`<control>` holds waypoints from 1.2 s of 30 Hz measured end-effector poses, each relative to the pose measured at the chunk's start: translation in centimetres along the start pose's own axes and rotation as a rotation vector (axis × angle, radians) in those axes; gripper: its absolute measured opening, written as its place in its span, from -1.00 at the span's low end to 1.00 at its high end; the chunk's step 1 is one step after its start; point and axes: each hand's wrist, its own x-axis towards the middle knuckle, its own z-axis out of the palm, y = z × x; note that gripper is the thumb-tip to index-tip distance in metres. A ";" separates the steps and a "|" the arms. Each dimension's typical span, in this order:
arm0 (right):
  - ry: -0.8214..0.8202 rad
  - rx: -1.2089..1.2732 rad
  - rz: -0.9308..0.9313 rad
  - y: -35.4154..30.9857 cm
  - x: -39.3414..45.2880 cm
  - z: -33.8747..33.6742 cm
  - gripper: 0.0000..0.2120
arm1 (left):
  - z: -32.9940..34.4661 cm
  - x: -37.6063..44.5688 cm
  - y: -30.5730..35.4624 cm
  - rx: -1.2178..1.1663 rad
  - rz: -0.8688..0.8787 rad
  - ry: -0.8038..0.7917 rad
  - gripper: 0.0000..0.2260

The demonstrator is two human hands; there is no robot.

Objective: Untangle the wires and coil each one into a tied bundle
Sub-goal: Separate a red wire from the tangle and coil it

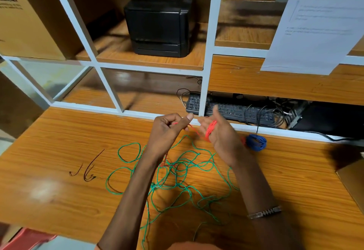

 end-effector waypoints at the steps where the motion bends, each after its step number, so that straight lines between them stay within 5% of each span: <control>1: -0.075 -0.089 0.059 0.2 -0.2 0.0 -0.53 | 0.0 0.1 -0.1 -0.010 0.012 0.000 -0.62; 4: -0.284 -0.333 0.207 0.7 -0.7 0.0 -0.20 | 0.1 0.1 -0.4 -0.024 0.010 -0.014 -0.59; 8: -0.450 -0.424 0.312 0.9 -1.3 0.8 -0.02 | 0.0 0.0 -0.8 0.041 -0.009 -0.075 -0.59; 12: -0.684 -0.218 0.421 1.1 -1.0 0.3 -0.01 | -0.7 -0.2 -0.9 0.051 -0.046 -0.126 -0.53; 17: -0.910 0.383 0.292 0.2 -1.0 -0.2 -0.14 | -0.3 0.0 -1.5 0.058 -0.068 -0.124 -0.45; 19: -0.829 0.552 0.138 -0.7 -0.9 -0.6 -0.18 | -0.3 0.2 -2.6 0.101 -0.065 -0.093 -0.45; 24: -0.303 0.896 -0.183 -1.3 -0.3 -0.7 -0.41 | 0.6 0.1 -4.1 0.292 0.000 -0.197 -0.42; 30: 0.277 0.102 -0.342 -1.4 0.8 0.7 -0.50 | 0.5 -0.6 -4.3 0.282 0.057 -0.288 -0.42; 34: 0.201 -0.577 0.000 0.5 0.9 -0.3 -0.54 | 0.2 0.1 -4.6 0.271 0.050 -0.174 -0.48; 36: 0.192 -0.827 0.091 1.5 0.7 0.5 -0.15 | 0.2 0.5 -4.9 0.317 0.042 -0.083 -0.48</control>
